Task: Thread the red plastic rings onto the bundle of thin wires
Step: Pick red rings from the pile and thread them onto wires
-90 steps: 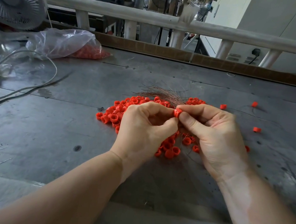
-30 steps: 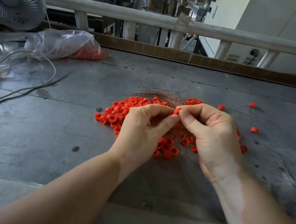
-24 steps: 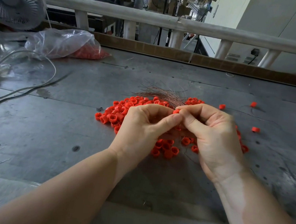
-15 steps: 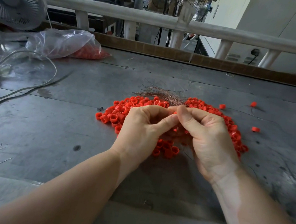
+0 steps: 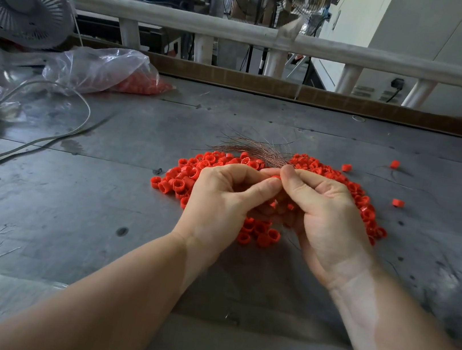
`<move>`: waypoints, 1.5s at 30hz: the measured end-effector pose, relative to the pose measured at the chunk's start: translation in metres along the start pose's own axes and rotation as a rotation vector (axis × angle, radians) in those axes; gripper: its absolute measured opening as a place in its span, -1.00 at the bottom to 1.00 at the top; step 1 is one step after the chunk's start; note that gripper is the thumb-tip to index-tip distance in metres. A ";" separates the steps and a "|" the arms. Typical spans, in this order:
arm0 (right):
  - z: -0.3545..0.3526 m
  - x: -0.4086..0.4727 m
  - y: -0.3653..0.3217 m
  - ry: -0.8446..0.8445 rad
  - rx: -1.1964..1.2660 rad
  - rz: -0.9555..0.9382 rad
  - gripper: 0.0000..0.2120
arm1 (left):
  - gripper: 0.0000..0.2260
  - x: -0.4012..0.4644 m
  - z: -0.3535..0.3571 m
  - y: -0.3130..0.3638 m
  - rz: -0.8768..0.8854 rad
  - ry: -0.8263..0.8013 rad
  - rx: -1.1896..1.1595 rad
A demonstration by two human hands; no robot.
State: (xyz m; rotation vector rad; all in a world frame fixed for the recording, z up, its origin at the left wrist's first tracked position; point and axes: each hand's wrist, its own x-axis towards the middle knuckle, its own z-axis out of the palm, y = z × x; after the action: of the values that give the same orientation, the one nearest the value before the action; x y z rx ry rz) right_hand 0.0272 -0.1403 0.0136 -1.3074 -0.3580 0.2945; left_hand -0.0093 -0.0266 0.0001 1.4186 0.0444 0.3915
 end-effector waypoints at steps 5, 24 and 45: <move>-0.002 0.000 -0.002 -0.036 0.025 -0.010 -0.73 | -0.80 0.001 0.000 -0.001 -0.068 -0.029 -0.074; -0.004 0.003 0.005 0.057 -0.184 -0.140 -0.80 | -0.90 0.001 0.000 -0.002 -0.034 -0.055 -0.053; -0.009 0.004 0.000 0.104 -0.111 -0.076 -0.80 | -0.96 0.000 0.001 -0.002 -0.045 -0.044 0.003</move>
State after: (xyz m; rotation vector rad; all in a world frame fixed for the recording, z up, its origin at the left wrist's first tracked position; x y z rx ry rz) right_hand 0.0351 -0.1465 0.0120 -1.4086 -0.3389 0.1443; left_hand -0.0090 -0.0274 -0.0018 1.4267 0.0413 0.3231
